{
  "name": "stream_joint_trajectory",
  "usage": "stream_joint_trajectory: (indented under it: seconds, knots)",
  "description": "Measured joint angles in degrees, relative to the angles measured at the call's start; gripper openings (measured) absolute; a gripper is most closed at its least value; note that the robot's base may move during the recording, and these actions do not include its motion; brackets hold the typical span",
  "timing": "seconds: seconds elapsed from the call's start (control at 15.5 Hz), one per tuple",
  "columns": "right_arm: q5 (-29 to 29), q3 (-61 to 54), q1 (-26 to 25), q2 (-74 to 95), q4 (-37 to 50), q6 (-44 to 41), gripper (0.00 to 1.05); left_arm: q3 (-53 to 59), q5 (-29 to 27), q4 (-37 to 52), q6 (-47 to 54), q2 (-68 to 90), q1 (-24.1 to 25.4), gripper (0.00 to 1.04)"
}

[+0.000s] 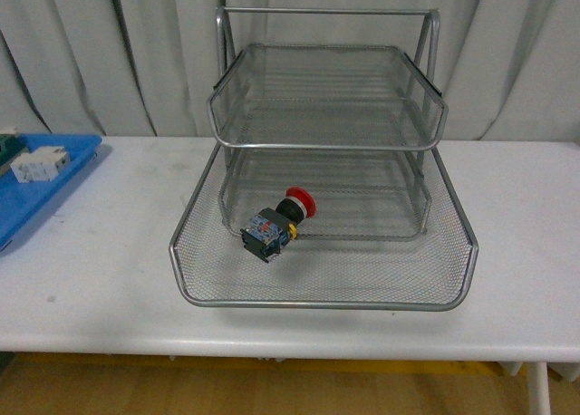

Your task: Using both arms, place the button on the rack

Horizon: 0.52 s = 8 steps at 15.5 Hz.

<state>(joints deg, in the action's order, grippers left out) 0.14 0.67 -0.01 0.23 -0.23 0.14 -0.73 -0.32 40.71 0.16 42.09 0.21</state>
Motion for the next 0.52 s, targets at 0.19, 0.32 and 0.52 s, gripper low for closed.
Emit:
stream_joint_trajectory:
  seconds: [0.19, 0.32, 0.52]
  knots:
    - [0.0, 0.0, 0.0, 0.0, 0.0, 0.0, 0.98, 0.2, 0.3, -6.5, 0.0, -6.6, -0.3, 0.02]
    - [0.0, 0.0, 0.0, 0.0, 0.0, 0.0, 0.98, 0.2, 0.3, -8.7, 0.0, -9.3, -0.3, 0.02]
    - [0.0, 0.0, 0.0, 0.0, 0.0, 0.0, 0.98, 0.2, 0.3, -15.5, 0.0, -16.5, -0.3, 0.02]
